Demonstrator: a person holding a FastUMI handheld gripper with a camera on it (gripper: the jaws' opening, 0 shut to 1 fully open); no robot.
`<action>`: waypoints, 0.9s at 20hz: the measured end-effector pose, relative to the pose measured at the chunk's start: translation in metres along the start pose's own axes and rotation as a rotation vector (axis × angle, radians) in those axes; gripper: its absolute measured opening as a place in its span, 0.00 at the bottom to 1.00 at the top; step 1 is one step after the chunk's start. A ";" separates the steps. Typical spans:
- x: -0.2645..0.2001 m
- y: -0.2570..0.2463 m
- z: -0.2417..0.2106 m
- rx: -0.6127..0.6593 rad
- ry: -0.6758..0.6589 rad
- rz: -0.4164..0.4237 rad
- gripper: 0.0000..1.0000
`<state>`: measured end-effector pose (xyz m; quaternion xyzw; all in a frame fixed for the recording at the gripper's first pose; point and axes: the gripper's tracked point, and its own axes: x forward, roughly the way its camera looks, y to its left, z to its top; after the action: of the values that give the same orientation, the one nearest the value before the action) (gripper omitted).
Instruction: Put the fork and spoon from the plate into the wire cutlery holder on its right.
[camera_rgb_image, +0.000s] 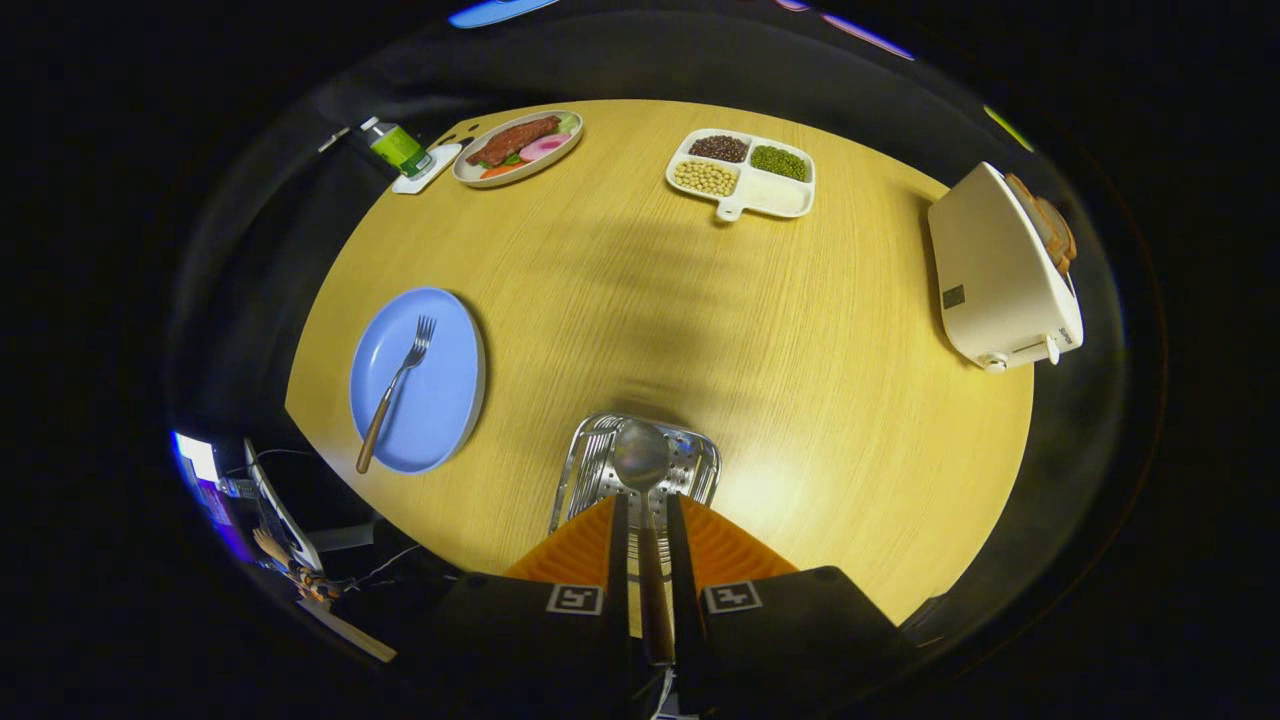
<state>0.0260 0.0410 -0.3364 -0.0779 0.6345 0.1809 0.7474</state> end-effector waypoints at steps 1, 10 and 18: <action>-0.003 0.000 0.003 0.023 -0.017 0.003 0.33; -0.047 0.041 0.028 0.098 -0.201 0.088 0.99; -0.077 0.133 0.060 0.065 -0.382 0.163 0.99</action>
<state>0.0218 0.1710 -0.2348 0.0335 0.4908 0.2315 0.8393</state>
